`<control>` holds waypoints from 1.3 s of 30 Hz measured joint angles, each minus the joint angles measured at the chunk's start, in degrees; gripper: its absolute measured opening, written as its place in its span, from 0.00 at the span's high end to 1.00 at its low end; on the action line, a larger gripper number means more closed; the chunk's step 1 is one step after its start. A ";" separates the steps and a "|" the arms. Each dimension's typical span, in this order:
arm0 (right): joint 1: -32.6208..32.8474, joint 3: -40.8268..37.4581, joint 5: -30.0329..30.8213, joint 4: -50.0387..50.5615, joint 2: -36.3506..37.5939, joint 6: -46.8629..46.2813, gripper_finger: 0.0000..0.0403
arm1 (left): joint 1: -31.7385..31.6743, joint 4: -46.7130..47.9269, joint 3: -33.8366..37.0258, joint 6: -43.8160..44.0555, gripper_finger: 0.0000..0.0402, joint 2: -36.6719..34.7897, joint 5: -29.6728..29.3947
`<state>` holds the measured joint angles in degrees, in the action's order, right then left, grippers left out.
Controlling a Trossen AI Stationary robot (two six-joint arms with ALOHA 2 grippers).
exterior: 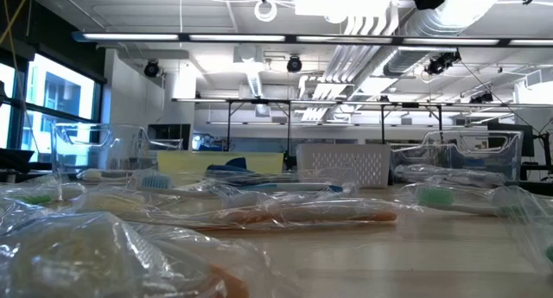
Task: Pick & Place Toothbrushes
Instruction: Put the green toothbrush into the white bin
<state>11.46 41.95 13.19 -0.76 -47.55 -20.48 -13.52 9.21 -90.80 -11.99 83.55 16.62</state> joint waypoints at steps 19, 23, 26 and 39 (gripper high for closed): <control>-1.11 0.08 6.59 -11.82 -4.35 7.23 0.90 | 0.02 -6.20 0.00 0.72 0.96 0.02 0.81; -2.92 0.00 6.64 -14.79 -7.39 7.25 0.73 | 0.02 -5.83 0.00 0.92 0.96 0.02 0.81; -3.92 0.00 7.69 -20.30 -8.57 9.26 0.61 | 0.02 -4.39 0.00 0.92 0.96 0.02 0.81; -7.30 0.07 6.59 -28.71 -13.00 15.62 0.54 | 3.17 -3.74 0.02 3.58 0.96 4.56 0.49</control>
<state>4.16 42.02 19.78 -29.46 -60.55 -4.86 -10.35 5.47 -90.78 -8.41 88.11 17.11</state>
